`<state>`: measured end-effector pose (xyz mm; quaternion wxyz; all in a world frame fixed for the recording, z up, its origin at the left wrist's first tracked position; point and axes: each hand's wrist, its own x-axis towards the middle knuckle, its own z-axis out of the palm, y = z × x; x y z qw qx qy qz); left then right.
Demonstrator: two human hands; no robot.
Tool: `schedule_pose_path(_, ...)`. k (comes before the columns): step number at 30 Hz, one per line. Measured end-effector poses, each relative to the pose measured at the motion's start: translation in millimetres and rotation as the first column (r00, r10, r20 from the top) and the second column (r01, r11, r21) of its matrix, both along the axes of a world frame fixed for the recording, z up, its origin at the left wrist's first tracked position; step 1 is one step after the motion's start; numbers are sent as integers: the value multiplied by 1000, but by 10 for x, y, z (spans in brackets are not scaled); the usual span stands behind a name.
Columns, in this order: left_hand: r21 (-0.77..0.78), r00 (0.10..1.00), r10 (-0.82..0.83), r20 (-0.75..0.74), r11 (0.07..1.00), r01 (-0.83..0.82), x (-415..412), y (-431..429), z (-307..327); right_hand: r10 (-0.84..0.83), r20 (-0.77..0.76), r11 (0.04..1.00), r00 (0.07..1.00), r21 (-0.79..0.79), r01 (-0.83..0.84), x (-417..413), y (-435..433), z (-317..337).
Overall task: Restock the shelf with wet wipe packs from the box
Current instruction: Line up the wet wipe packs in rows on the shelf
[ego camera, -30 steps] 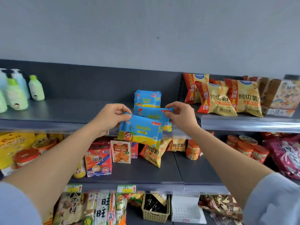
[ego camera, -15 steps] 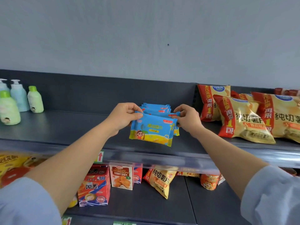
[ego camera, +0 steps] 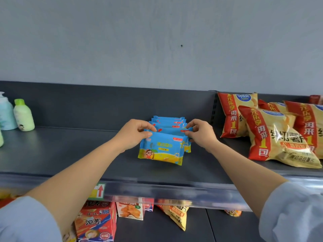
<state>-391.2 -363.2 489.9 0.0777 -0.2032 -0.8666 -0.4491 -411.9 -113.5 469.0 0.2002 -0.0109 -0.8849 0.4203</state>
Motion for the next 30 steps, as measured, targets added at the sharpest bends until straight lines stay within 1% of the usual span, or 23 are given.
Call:
schedule_pose_path(4,-182,999,-34,0,983,33,-69,-102,46,-24,-13,989,1000,147,26,-20,-19,31)
schedule_pose_path(8,-309,998,-65,13,949,66,-98,-125,79,-37,-21,967,999,251,41,-21,-27,52)
schedule_pose_path(11,-436,995,-70,-69,899,33,-112,-92,134,-36,-27,955,999,295,42,-37,-27,76)
schedule_pose_path(14,-539,979,-66,-192,841,-49,-139,-24,173,-43,-17,957,999,288,46,-68,-28,89)
schedule_pose_path(16,-578,967,-70,-243,812,-87,-177,38,180,-49,-20,956,999,289,52,-95,-24,88)
schedule_pose_path(20,-613,951,-79,-298,779,-128,-261,151,171,-50,-36,944,998,325,59,-149,0,95)
schedule_pose_path(25,-671,924,-91,-371,714,-199,-368,237,137,-47,-51,937,998,343,62,-209,34,98)
schedule_pose_path(30,-710,909,-100,-404,661,-243,-437,288,85,-36,-64,924,997,378,57,-256,72,80)
